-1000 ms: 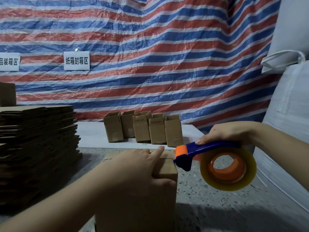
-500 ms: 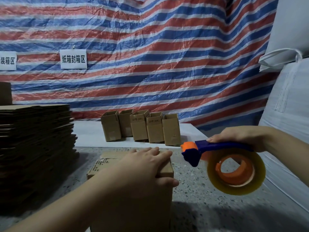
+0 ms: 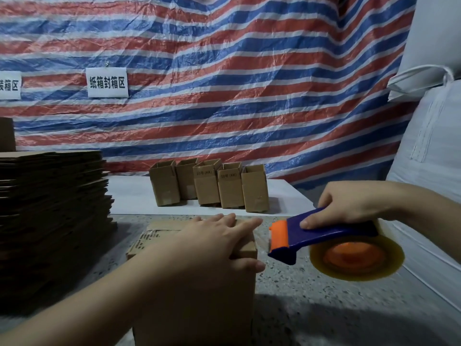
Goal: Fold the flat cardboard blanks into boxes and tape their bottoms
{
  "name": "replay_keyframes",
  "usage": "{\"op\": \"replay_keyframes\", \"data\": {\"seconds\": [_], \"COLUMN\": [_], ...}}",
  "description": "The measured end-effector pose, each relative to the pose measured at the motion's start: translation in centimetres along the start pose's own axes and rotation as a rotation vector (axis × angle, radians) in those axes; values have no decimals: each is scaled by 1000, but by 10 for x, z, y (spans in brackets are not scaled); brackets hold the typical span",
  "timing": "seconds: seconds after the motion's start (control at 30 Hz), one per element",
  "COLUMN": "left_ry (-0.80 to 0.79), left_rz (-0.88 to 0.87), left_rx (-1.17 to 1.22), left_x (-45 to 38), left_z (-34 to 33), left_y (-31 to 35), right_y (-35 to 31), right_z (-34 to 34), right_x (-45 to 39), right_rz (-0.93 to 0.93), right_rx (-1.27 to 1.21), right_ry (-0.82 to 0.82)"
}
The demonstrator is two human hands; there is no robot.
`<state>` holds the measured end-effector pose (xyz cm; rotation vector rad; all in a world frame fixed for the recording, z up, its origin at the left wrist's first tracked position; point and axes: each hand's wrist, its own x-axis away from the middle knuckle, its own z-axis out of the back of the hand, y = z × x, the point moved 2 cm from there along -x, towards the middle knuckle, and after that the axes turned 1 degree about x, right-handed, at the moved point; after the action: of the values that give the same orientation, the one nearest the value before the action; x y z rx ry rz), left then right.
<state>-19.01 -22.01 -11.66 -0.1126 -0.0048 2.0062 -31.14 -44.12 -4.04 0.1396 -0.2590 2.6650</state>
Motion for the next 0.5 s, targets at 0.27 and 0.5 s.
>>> {"op": "replay_keyframes", "data": {"seconds": [0.27,0.5], "left_ry": [30,25], "left_rz": [-30,-25], "left_rx": [-13,-26], "left_x": [0,0], "left_z": [1,2], "left_y": [2,4], "right_y": [-34,-57], "right_z": [2,3], "right_x": [12,18], "right_rz": [-46,7], "right_rx": [212,413], "right_ry": [138,182]}}
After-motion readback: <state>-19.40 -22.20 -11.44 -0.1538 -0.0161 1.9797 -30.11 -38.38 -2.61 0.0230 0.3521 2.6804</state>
